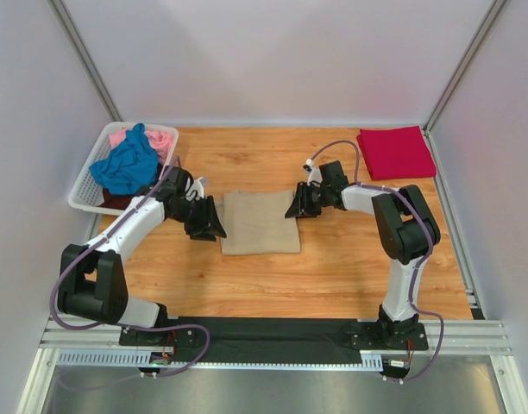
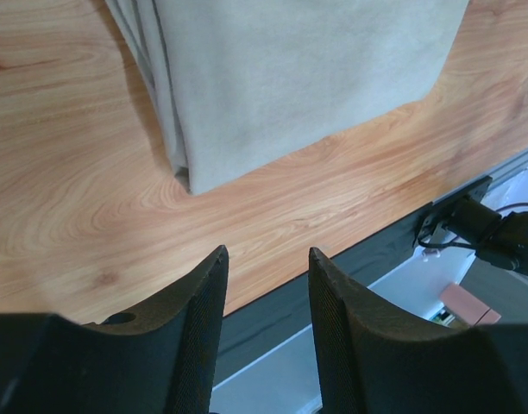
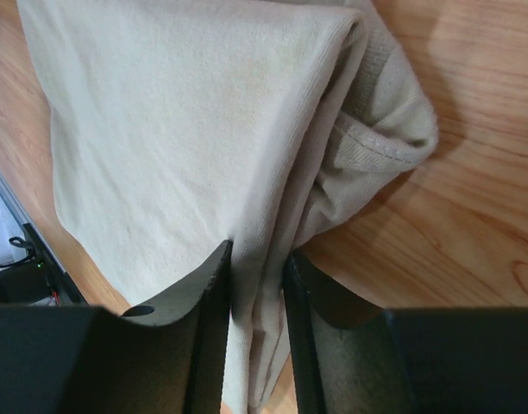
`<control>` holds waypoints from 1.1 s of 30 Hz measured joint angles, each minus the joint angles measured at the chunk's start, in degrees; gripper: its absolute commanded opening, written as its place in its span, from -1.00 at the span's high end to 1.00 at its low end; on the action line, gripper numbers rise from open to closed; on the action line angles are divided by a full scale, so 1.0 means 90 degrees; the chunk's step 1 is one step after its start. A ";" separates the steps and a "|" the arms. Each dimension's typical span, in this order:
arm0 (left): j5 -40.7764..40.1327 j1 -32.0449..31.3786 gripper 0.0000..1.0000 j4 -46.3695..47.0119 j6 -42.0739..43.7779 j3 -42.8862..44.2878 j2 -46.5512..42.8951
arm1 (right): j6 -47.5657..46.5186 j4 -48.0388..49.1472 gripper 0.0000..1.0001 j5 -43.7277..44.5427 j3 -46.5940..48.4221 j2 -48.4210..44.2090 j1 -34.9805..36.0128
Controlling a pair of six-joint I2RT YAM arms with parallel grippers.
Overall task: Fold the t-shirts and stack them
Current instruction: Neatly place the folded tshirt to the corner
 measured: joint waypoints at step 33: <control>-0.0525 0.0182 0.02 0.0189 -0.0024 -0.0549 -0.0294 | -0.1690 -0.3995 0.99 0.2154 0.3818 0.0959 -0.1064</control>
